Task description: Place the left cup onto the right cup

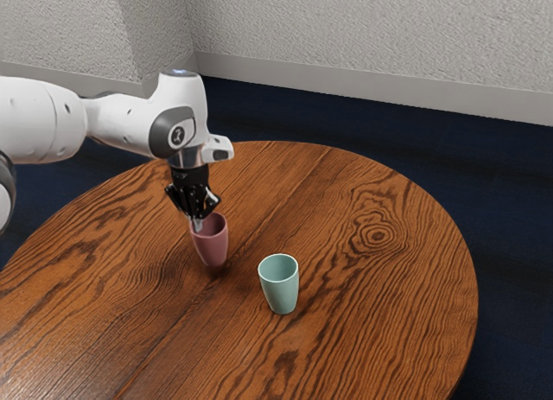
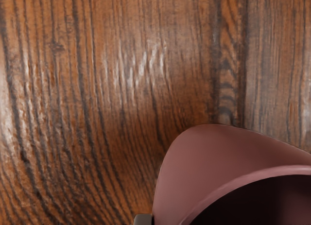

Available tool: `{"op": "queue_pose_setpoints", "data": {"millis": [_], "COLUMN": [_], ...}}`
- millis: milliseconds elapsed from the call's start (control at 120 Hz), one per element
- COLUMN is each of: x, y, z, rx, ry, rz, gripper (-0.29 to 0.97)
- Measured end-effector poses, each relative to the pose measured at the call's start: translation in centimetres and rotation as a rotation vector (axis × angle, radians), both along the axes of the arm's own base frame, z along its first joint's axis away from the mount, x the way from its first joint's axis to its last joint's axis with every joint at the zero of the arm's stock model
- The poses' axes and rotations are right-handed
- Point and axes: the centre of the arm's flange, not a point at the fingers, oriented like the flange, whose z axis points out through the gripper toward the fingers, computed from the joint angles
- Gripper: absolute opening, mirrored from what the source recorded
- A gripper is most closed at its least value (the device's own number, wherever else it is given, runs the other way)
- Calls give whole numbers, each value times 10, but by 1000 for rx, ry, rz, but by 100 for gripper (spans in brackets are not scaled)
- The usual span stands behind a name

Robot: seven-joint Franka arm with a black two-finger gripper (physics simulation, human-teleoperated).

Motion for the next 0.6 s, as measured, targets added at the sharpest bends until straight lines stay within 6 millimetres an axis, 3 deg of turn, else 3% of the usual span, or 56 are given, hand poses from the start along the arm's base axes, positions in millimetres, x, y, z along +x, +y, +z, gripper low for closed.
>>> {"op": "queue_pose_setpoints", "data": {"millis": [600], "x": [-11], "y": [-25], "z": [46], "rx": [-5], "ry": [-30], "rz": [-42], "gripper": [-11]}}
